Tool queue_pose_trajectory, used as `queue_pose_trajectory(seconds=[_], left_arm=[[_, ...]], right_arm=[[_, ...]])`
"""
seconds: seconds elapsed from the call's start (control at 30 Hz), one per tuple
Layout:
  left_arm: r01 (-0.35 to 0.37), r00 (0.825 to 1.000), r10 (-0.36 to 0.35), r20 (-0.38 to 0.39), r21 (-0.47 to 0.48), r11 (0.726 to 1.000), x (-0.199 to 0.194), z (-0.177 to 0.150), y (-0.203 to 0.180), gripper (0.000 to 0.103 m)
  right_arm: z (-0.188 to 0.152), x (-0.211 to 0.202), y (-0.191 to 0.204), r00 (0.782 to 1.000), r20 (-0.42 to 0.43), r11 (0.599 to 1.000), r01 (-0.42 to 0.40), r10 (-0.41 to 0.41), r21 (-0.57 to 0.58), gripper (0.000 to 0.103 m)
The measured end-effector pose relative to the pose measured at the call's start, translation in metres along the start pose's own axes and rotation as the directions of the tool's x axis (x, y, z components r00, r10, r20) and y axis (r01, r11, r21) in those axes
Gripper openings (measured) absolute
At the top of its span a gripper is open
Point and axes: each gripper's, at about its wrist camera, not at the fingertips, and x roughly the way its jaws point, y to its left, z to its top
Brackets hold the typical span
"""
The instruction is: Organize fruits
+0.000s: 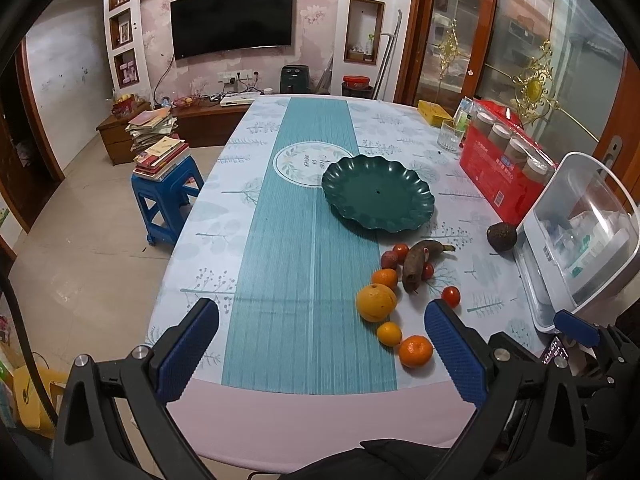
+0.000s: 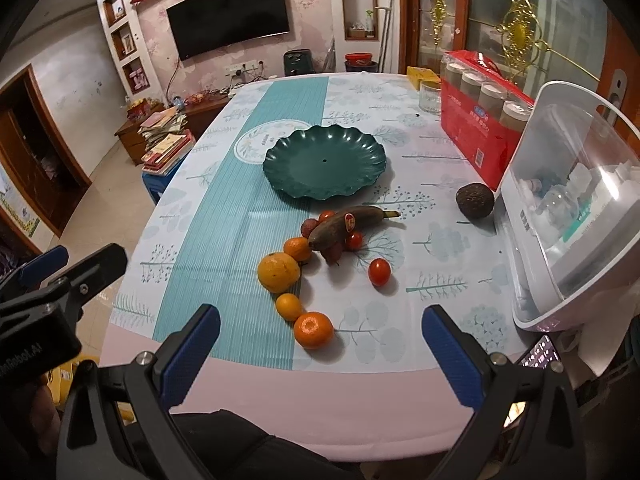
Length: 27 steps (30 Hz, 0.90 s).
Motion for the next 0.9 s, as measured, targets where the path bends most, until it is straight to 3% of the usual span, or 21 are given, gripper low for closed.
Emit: queue_pose_trajectory(seconds=[0.3,0.53,0.67,0.9], left_arm=[[0.012,0.999,-0.012,-0.032,0.018,1.000,0.007,-0.005,0.025,0.102],[0.027,0.995,-0.027,-0.097,0.002,1.000,0.018,-0.013,0.039,0.102],[0.041,0.988,-0.041,-0.150,-0.001,0.999,0.029,-0.018,0.042,0.102],[0.069,0.972,-0.070,-0.224,-0.014,0.998,0.049,-0.027,0.041,0.102]], right_arm=[[-0.012,0.006,0.016,1.000,0.005,0.998,0.028,-0.028,0.057,0.101],[-0.024,0.000,0.027,0.998,0.044,0.998,0.051,-0.053,0.038,0.101],[-0.031,-0.001,0.031,0.994,0.070,0.997,0.078,-0.078,0.006,0.101],[-0.042,0.012,0.030,0.994,0.035,0.995,0.100,-0.099,-0.024,0.101]])
